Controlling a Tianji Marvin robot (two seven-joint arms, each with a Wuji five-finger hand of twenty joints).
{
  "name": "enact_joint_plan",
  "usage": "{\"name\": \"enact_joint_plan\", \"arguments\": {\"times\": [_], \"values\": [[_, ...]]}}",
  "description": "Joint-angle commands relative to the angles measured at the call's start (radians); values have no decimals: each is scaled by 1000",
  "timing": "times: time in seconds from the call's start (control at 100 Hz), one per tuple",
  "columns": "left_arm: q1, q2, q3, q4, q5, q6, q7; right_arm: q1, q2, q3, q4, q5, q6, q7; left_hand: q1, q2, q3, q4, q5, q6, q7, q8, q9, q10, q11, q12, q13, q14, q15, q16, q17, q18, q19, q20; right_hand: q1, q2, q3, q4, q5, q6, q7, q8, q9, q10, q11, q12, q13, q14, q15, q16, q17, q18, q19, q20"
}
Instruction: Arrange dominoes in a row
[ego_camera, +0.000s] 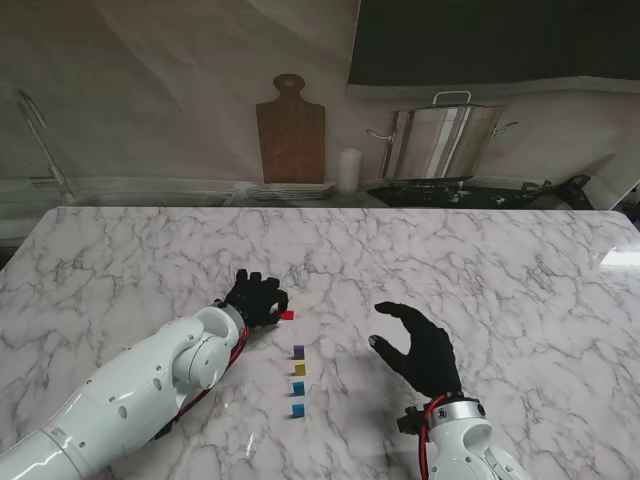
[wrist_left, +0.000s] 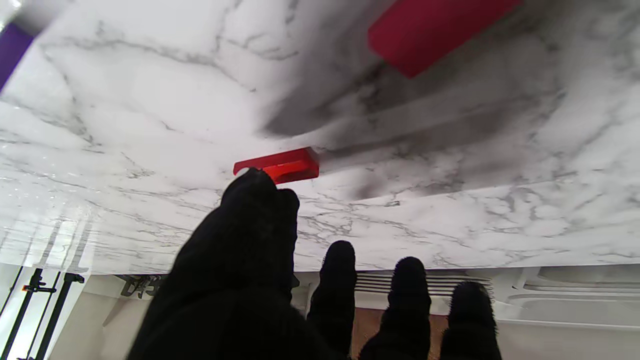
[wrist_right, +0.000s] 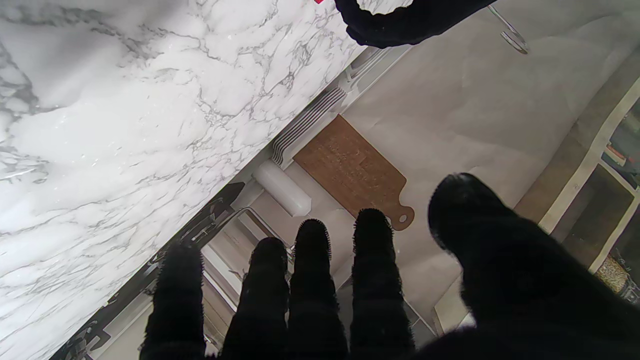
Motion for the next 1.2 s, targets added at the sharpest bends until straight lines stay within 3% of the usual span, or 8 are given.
{"name": "enact_joint_plan", "arguments": {"times": [0.0,0.04,0.24,0.37,0.51,0.77,1.12,1.19], "values": [[6,5,1,-10,2,-8,4,-5,-3,-3,-5,-3,3,-1,-27,23,66,23,-45,-4,-57,-8,-34,2,-8,-1,-19,12,-5,12,-15,4,-13,28,-4,8,8,22,10,7,5,14,10,3,13,6,4,-1,11,10,2,2,11,14],[7,4,1,-10,5,-10,14,-5,-3,-3,-5,-3,3,-1,-71,36,111,36,-64,8,-104,-50,-33,-1,-5,0,-15,13,-3,12,-13,5,-10,25,-4,7,9,22,10,8,5,14,9,4,13,6,3,1,11,10,2,2,11,14],[-24,-10,53,29,-24,5,43,-6,-2,-2,-6,-4,2,0,-135,-20,197,31,-109,44,-218,-130,-44,-2,4,1,-13,13,3,12,-10,9,0,10,-4,7,9,21,10,8,5,14,10,2,13,6,4,0,11,10,2,1,11,15],[-48,-20,96,67,-53,19,54,-8,-2,1,-8,-4,2,0,-163,-51,260,26,-99,45,-210,-118,-52,3,13,3,-14,11,9,13,-11,9,5,5,-3,7,9,21,11,7,5,14,10,2,13,6,4,1,11,10,3,1,11,15],[-58,-27,116,94,-69,32,69,-9,-2,2,-8,-4,2,0,-176,-68,305,18,-128,34,-82,-10,-79,-2,10,5,-16,8,20,16,-10,9,14,-1,-3,7,10,21,11,7,5,14,10,4,13,6,3,0,11,10,3,1,11,15],[-52,-28,109,108,-64,13,90,-8,-2,-1,-8,-4,3,3,-179,-99,348,12,-199,21,-46,40,132,-148,154,61,48,14,51,17,5,14,81,-20,-3,7,11,21,11,8,5,14,9,3,13,6,5,-1,11,10,3,2,12,15],[-59,-30,130,128,-59,-7,111,-7,-2,-2,-9,-5,4,3,-162,-180,475,1,-182,79,28,94,236,-188,288,129,69,0,92,23,8,15,183,-84,-3,6,12,21,11,8,4,14,10,4,13,6,4,0,11,10,5,1,15,17],[-60,-29,131,128,-55,-9,113,-7,-2,-2,-9,-5,5,3,-140,-212,478,-30,-183,88,56,125,255,-183,303,237,67,1,103,26,6,16,200,-108,-3,6,11,21,11,9,5,14,9,3,13,6,5,1,11,10,5,1,16,17]]}}
